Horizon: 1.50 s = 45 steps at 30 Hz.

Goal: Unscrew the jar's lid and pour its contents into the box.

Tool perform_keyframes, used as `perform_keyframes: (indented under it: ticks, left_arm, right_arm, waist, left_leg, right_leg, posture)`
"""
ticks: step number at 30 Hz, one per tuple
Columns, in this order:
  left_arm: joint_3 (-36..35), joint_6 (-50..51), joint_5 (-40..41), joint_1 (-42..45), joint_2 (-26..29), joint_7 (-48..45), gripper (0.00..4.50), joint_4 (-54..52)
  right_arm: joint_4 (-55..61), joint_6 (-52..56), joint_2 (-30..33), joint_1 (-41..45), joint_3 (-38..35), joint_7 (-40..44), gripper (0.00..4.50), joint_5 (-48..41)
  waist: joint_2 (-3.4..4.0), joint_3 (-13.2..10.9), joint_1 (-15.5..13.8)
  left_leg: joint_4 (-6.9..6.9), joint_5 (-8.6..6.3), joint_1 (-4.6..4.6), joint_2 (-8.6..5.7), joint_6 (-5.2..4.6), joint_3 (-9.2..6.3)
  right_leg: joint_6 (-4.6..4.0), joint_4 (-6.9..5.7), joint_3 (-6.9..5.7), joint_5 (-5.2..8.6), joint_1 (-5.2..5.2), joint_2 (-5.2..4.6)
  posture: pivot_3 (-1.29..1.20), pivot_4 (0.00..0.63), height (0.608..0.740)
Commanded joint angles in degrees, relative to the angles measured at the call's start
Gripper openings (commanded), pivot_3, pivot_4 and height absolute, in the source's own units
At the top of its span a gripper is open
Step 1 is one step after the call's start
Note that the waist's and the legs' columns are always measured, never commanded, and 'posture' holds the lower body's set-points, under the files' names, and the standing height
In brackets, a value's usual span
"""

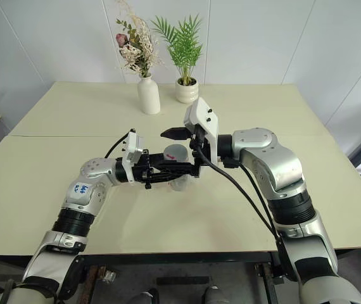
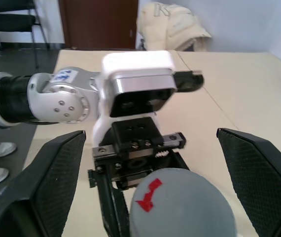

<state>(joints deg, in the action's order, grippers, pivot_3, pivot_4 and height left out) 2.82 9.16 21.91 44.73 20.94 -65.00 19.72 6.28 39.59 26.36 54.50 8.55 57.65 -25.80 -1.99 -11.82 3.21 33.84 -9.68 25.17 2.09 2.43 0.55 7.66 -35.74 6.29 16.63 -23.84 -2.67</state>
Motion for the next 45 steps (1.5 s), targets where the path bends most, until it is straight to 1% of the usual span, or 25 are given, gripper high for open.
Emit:
perform_keyframes:
  ticks: [1,4,7,11,18,22,28,36,45]
  left_arm:
    - [-0.8,-1.63,-0.41,1.97,-0.32,0.59,2.16,-0.21]
    - [-0.88,-1.75,-0.2,2.14,-0.34,0.49,2.16,-0.41]
    - [-0.8,-1.61,0.16,2.12,0.14,-0.7,2.16,-0.46]
    - [-0.67,-1.02,0.7,2.61,0.96,-3.38,2.16,-0.15]
    - [-1.1,-1.83,0.69,5.86,2.38,-8.4,2.16,3.88]
    - [-1.04,-3.14,0.08,7.32,2.72,-10.5,2.16,6.4]
    - [-0.43,-4.23,-0.78,8.62,2.7,-12.45,2.16,8.12]
    - [-0.03,-5.42,-1.91,9.86,1.6,-13.1,2.16,9.93]
    - [0.23,-5.5,-2.17,9.63,1.41,-13.4,2.16,9.6]
  right_arm:
    - [1.89,0.09,0.03,0.0,-0.71,-2.95,4.5,0.91]
    - [2.37,0.07,-0.52,-0.41,-1.54,-4.83,4.5,0.69]
    - [3.21,0.21,-0.49,-1.12,-2.26,-4.9,4.5,-0.66]
    - [2.78,-1.24,0.67,-1.7,-2.22,-2.04,4.5,-1.86]
    - [-3.56,-5.65,1.9,0.6,-0.48,4.04,4.5,-0.11]
    - [-5.87,-7.25,1.43,1.64,0.23,6.61,4.5,0.28]
    - [-11.24,-10.41,-0.56,4.02,0.81,7.94,4.5,2.36]
    - [-15.14,-12.37,-2.33,5.71,1.38,9.17,4.5,3.63]
    - [-18.18,-14.05,-3.39,7.14,1.56,9.89,4.5,5.05]
  waist:
    - [0.0,0.0,0.0]
    - [0.0,0.0,-0.02]
    - [0.0,0.0,-0.02]
    - [0.0,0.0,0.01]
    - [0.0,0.0,0.06]
    - [0.0,0.0,0.07]
    - [0.0,0.0,0.04]
    - [0.0,0.0,0.04]
    - [0.0,0.0,0.05]
  left_leg:
    - [0.0,0.0,0.0,0.0,0.0,0.0]
    - [0.0,0.0,0.02,0.0,0.0,0.0]
    - [-0.02,0.0,0.02,0.0,0.0,0.0]
    - [-0.03,0.0,0.02,0.0,0.0,0.01]
    - [0.03,0.0,0.01,-0.01,0.0,0.02]
    - [0.0,0.0,0.01,0.0,0.0,0.01]
    - [0.0,0.0,0.03,0.0,0.0,0.01]
    - [0.02,0.0,0.03,0.0,0.0,0.01]
    - [0.04,0.0,0.03,0.0,0.0,0.01]
  right_leg:
    - [0.0,0.0,0.0,0.0,0.0,0.0]
    - [-0.01,0.03,0.0,0.0,0.0,0.0]
    - [-0.01,0.04,0.0,0.0,0.0,0.0]
    - [0.0,0.05,0.0,0.0,0.0,0.0]
    - [0.02,0.04,-0.01,-0.01,0.01,0.02]
    - [0.03,0.03,-0.01,-0.01,0.0,0.03]
    - [0.04,-0.01,-0.01,0.0,-0.03,0.04]
    - [0.04,-0.1,-0.01,0.01,-0.05,0.04]
    - [0.04,-0.15,-0.01,0.01,-0.08,0.05]
  posture:
    - [0.0,0.15,0.74]
    - [0.0,0.15,0.74]
    - [0.0,0.15,0.74]
    - [0.0,0.15,0.74]
    - [0.0,0.15,0.74]
    - [0.0,0.15,0.74]
    - [0.0,0.15,0.74]
    - [0.0,0.15,0.74]
    - [0.0,0.15,0.74]
